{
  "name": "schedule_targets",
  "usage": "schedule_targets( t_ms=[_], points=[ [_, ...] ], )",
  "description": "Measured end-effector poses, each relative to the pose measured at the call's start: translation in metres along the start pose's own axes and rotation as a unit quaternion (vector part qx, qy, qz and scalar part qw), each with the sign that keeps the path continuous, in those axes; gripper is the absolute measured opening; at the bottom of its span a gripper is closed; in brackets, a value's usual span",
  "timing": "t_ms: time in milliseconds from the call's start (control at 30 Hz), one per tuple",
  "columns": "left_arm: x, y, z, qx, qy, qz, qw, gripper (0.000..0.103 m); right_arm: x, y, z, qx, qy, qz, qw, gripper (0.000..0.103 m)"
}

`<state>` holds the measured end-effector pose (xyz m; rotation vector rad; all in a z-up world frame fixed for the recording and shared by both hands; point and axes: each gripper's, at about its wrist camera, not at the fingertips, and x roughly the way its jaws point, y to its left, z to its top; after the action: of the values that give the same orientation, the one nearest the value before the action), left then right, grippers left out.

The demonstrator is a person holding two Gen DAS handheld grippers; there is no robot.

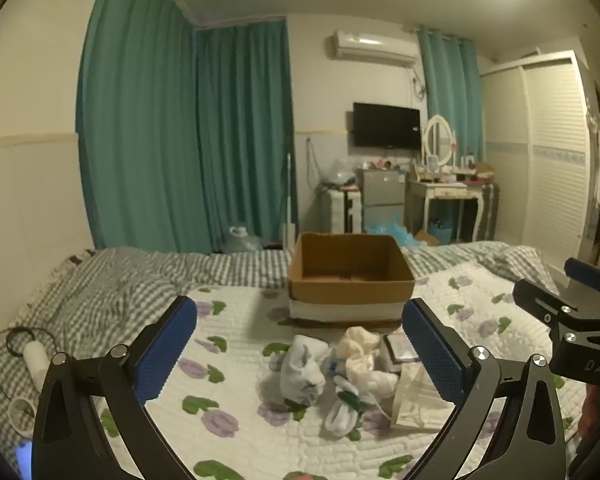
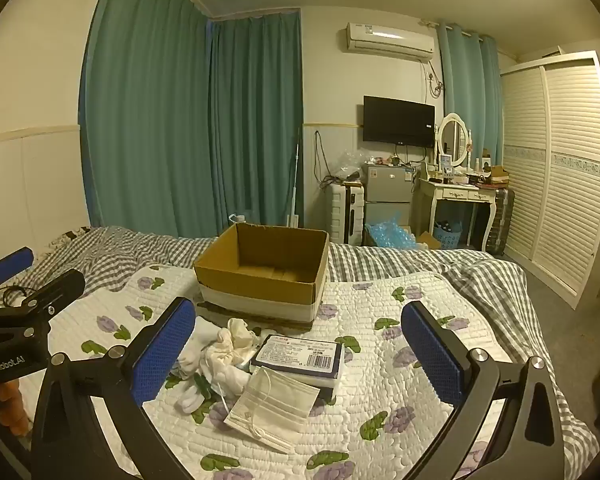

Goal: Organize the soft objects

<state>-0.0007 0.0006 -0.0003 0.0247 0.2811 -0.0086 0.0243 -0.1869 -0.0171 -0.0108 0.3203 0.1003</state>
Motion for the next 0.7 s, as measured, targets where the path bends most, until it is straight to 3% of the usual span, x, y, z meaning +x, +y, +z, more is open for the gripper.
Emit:
schedule_targets(
  t_ms=[700],
  points=[
    [0.0078,-0.0017,-0.0067,0.009,0.011,0.005,0.9999,0.103,0.0024,0.001,-0.0051,-0.004,0.01,-0.002,1.0,0.103]
  ],
)
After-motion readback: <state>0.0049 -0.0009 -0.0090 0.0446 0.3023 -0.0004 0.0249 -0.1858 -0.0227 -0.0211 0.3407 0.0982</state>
